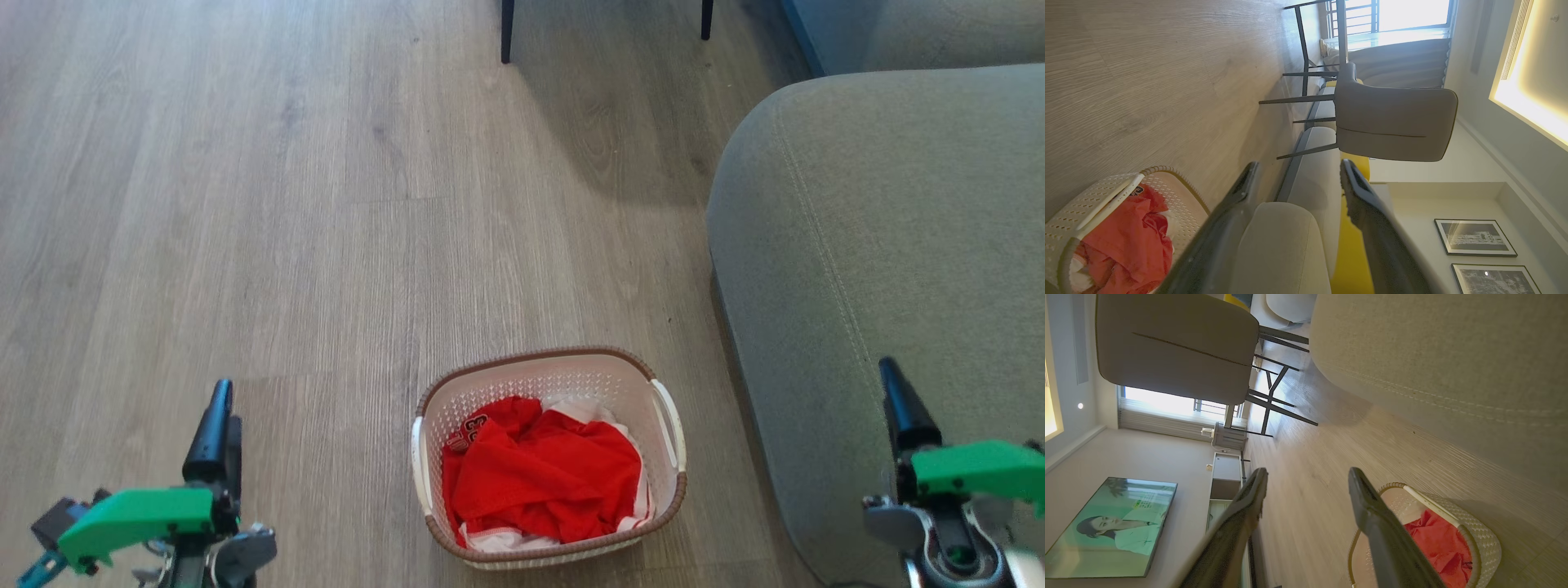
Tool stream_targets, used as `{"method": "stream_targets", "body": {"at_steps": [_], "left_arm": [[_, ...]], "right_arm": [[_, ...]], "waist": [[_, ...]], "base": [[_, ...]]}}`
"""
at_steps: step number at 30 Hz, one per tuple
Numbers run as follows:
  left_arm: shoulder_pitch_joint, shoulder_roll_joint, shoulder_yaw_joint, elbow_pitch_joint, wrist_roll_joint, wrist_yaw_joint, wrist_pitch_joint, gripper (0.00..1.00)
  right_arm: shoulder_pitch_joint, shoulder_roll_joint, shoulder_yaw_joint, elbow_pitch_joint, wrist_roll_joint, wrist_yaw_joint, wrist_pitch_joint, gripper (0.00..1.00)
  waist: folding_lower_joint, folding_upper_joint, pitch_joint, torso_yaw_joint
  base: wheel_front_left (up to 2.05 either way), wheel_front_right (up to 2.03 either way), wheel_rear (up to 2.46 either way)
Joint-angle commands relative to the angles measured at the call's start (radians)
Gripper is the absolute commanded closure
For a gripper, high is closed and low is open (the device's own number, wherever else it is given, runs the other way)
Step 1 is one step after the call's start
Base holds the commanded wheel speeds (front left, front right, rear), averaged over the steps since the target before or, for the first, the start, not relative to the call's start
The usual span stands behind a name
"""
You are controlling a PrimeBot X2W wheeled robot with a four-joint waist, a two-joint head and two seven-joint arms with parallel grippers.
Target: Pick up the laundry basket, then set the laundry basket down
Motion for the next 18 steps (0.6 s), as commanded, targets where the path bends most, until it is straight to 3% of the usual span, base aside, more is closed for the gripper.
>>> {"method": "stream_targets", "body": {"at_steps": [1,18], "left_arm": [[-0.053,0.007,0.009,-0.044,0.016,-0.002,-0.008,0.0],[-0.075,0.008,0.001,-0.175,0.249,-0.003,-0.058,0.0]], "right_arm": [[-0.061,-0.007,-0.002,-0.047,-0.022,0.002,-0.01,0.0],[-0.115,-0.022,0.098,-0.171,-0.36,0.003,-0.06,0.0]], "waist": [[0.0,0.0,0.0,0.001],[0.0,0.0,0.012,0.012]], "base": [[0.0,0.0,0.0],[0.0,0.0,0.0]]}}
